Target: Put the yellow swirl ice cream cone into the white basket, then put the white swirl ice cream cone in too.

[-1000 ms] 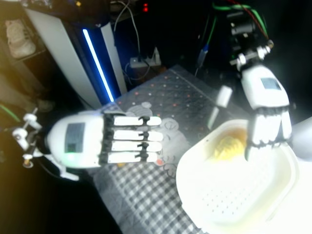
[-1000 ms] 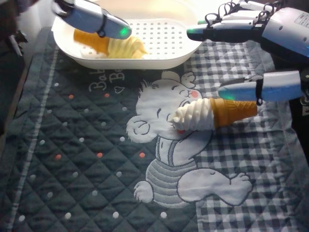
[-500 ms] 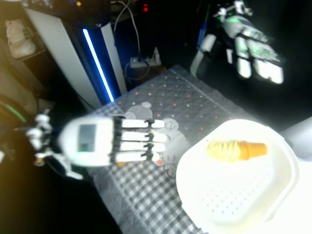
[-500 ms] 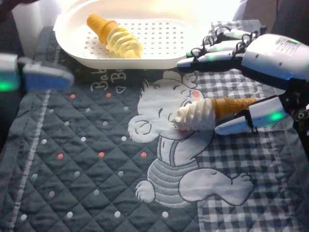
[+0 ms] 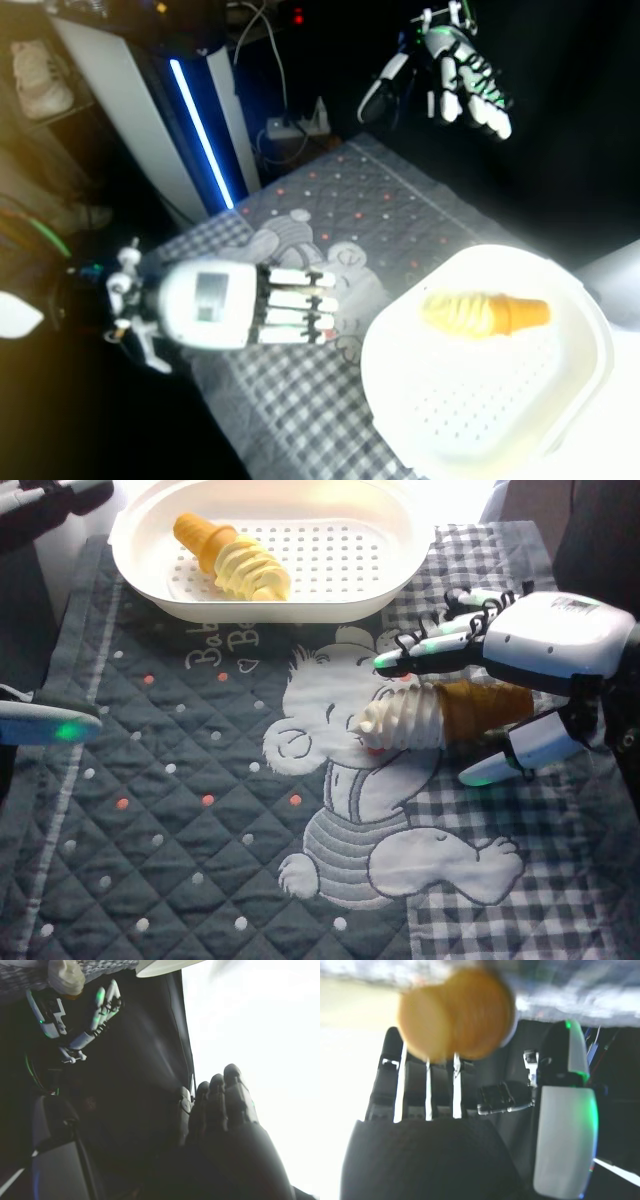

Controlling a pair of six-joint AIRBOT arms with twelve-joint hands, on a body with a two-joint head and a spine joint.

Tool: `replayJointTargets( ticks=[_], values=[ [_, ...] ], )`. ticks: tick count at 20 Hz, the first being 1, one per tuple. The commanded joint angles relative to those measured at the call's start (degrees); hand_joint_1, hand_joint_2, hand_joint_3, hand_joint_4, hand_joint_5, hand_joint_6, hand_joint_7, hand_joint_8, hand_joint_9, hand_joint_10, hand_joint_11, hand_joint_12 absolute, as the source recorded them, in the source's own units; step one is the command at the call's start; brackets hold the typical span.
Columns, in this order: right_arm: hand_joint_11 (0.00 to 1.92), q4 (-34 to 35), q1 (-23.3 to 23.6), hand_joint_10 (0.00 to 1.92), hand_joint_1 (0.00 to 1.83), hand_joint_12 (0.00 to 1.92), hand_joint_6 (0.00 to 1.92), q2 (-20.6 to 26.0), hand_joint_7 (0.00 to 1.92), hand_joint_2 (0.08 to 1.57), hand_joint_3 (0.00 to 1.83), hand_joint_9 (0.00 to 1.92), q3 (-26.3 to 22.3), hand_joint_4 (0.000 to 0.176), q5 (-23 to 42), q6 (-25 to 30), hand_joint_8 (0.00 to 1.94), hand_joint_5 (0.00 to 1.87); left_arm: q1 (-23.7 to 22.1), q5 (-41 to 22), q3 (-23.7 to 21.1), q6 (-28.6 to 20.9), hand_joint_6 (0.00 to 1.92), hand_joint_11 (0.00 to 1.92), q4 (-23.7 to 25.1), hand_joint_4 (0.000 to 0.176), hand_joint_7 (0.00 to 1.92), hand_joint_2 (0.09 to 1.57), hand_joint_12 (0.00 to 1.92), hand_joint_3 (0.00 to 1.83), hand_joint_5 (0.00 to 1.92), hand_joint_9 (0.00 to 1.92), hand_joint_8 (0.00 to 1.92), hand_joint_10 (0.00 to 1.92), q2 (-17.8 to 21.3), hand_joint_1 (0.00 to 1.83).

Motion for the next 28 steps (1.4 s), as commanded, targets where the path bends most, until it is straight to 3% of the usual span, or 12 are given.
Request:
replayJointTargets(
  ticks=[1, 3, 4, 5, 6, 7, 10, 14, 17, 19, 23, 28],
  values=[
    [0.17, 1.95, 0.73, 0.03, 1.08, 0.99, 0.00, -0.76, 0.47, 0.85, 0.00, 0.55, 0.34, 0.060, 4.31, 0.25, 0.01, 0.43, -0.22, -7.41, -0.15, -0.76, 0.01, 0.04, -0.72, 0.015, 0.05, 0.81, 0.03, 0.02, 0.19, 0.01, 0.01, 0.00, -0.28, 0.83],
    [0.35, 1.82, 0.73, 0.04, 1.10, 1.00, 0.00, -1.87, 0.56, 0.85, 0.00, 0.69, 1.21, 0.040, 3.22, 0.27, 0.01, 0.46, 0.34, -7.73, -0.15, -1.16, 0.00, 0.01, -1.21, 0.000, 0.07, 0.82, 0.22, 0.00, 0.21, 0.02, 0.00, 0.00, -0.48, 0.81],
    [0.65, 1.77, 0.73, 0.67, 1.15, 1.38, 0.00, -2.49, 0.66, 0.86, 0.00, 0.81, 1.73, 0.006, 2.59, 0.28, 0.01, 0.52, 0.59, -7.89, -0.15, -1.19, 0.00, 0.00, -1.46, 0.000, 0.09, 0.81, 0.38, 0.00, 0.22, 0.04, 0.00, 0.01, -0.56, 0.82],
    [0.65, 1.76, 0.73, 0.67, 1.15, 1.38, 0.00, -2.94, 0.66, 0.86, 0.00, 0.81, 2.12, 0.006, 2.14, 0.30, 0.01, 0.52, 0.72, -7.94, -0.15, -1.19, 0.00, 0.00, -1.61, 0.000, 0.09, 0.81, 0.38, 0.00, 0.22, 0.04, 0.00, 0.01, -0.59, 0.82],
    [0.86, 1.78, 0.73, 1.76, 1.22, 1.90, 0.02, -3.61, 0.55, 0.93, 0.00, 0.75, 2.67, 0.000, 1.76, 0.34, 1.09, 0.69, 0.83, -7.96, -0.15, -1.19, 0.00, 0.00, -1.74, 0.000, 0.09, 0.80, 0.42, 0.00, 0.23, 0.04, 0.00, 0.01, -0.61, 0.84],
    [0.80, 2.14, 0.73, 1.32, 1.35, 1.56, 0.61, -4.26, 0.91, 1.06, 0.01, 0.97, 3.27, 0.000, 1.55, 0.41, 1.03, 0.86, 0.97, -8.01, -0.15, -1.26, 0.00, 0.00, -1.89, 0.001, 0.10, 0.79, 0.47, 0.00, 0.24, 0.05, 0.00, 0.01, -0.67, 0.83],
    [0.96, 3.90, 0.73, 1.21, 1.28, 1.58, 0.44, -4.89, 1.11, 1.05, 0.00, 1.06, 4.20, 0.000, 1.50, 0.60, 0.97, 1.21, 1.87, -8.75, -0.15, -1.68, 0.00, 0.00, -2.52, 0.000, 0.12, 0.80, 0.49, 0.00, 0.26, 0.06, 0.00, 0.01, -0.74, 0.87],
    [0.87, 5.81, 0.75, 1.57, 1.26, 1.83, 0.54, -3.70, 0.93, 1.12, 0.01, 0.92, 5.23, 0.000, 5.50, 2.76, 1.35, 1.08, 3.47, -9.11, -0.15, -1.69, 0.00, 0.00, -3.68, 0.000, 0.14, 0.80, 0.66, 0.00, 0.28, 0.09, 0.00, 0.01, -0.94, 0.86],
    [0.76, 7.29, 2.41, 1.30, 1.27, 1.67, 0.52, -0.45, 0.95, 1.12, 0.00, 0.91, 3.81, 0.000, 10.64, 2.76, 1.31, 1.08, 3.96, -9.10, -0.15, -1.74, 0.00, 0.00, -4.03, 0.000, 0.12, 0.79, 0.70, 0.00, 0.29, 0.09, 0.00, 0.01, -1.03, 0.89],
    [0.44, 8.17, 4.71, 1.15, 1.28, 1.46, 0.55, 1.26, 1.08, 1.08, 0.00, 0.98, 3.55, 0.000, 14.38, 2.74, 1.08, 1.09, 4.27, -9.11, -0.14, -1.74, 0.00, 0.00, -4.30, 0.000, 0.10, 0.79, 0.66, 0.00, 0.27, 0.06, 0.00, 0.00, -1.17, 0.89],
    [1.10, 5.45, 19.25, 0.68, 1.28, 1.07, 0.67, 0.23, 1.29, 1.02, 0.00, 1.25, 5.01, 0.000, 12.81, -3.68, 0.57, 1.12, 5.75, -10.71, -0.17, -3.03, 0.01, 0.00, -4.94, 0.000, 0.12, 0.79, 0.66, 0.00, 0.28, 0.08, 0.01, 0.01, -1.17, 0.86],
    [1.07, 4.89, 27.88, 0.88, 1.41, 0.77, 0.73, -8.72, 1.38, 1.02, 0.00, 1.19, 14.56, 0.000, 4.22, -5.27, 0.09, 1.06, 5.45, -10.37, 0.16, -3.05, 0.00, 0.00, -4.90, 0.000, 0.09, 0.80, 0.50, 0.00, 0.26, 0.05, 0.00, 0.00, -1.55, 0.90]
  ],
)
